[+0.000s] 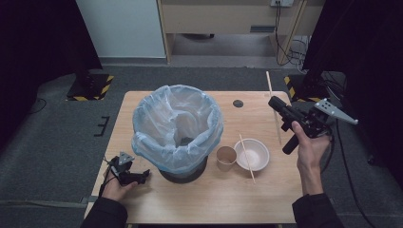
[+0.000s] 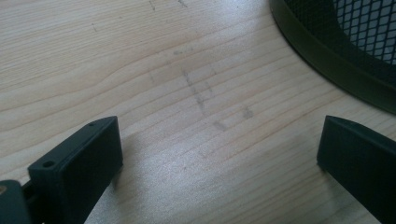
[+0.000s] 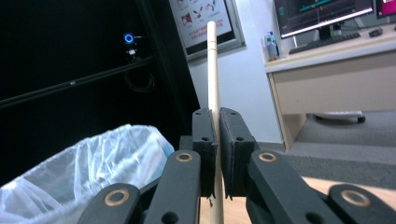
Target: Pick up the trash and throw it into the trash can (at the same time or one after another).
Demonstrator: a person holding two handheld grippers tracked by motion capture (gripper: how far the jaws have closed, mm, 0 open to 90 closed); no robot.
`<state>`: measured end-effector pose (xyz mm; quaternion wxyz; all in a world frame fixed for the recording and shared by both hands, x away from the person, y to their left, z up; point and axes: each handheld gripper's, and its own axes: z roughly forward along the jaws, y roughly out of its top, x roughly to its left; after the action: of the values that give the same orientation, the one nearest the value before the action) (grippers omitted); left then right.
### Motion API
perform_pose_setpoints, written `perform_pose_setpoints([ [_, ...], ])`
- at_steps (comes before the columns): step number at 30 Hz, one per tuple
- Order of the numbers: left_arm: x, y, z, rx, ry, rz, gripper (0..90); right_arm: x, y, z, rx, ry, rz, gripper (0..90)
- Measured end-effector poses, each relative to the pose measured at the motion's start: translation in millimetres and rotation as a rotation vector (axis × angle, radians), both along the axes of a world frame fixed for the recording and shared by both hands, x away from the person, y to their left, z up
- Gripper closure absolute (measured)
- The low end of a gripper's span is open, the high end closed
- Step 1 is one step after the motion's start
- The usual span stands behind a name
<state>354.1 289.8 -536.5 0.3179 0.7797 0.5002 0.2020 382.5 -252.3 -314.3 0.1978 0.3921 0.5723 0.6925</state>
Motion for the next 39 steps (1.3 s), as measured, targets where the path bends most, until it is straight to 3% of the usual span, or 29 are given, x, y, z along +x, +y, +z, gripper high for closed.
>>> perform_pose_setpoints([
  [18,0.0,0.0,0.0,0.000,0.000,0.001,0.0,5.5,36.5,46.1,0.013,-0.093,0.069,85.7],
  [39,0.0,0.0,0.0,0.000,0.000,0.000,0.0,15.9,89.3,67.3,0.024,-0.127,0.149,85.7],
])
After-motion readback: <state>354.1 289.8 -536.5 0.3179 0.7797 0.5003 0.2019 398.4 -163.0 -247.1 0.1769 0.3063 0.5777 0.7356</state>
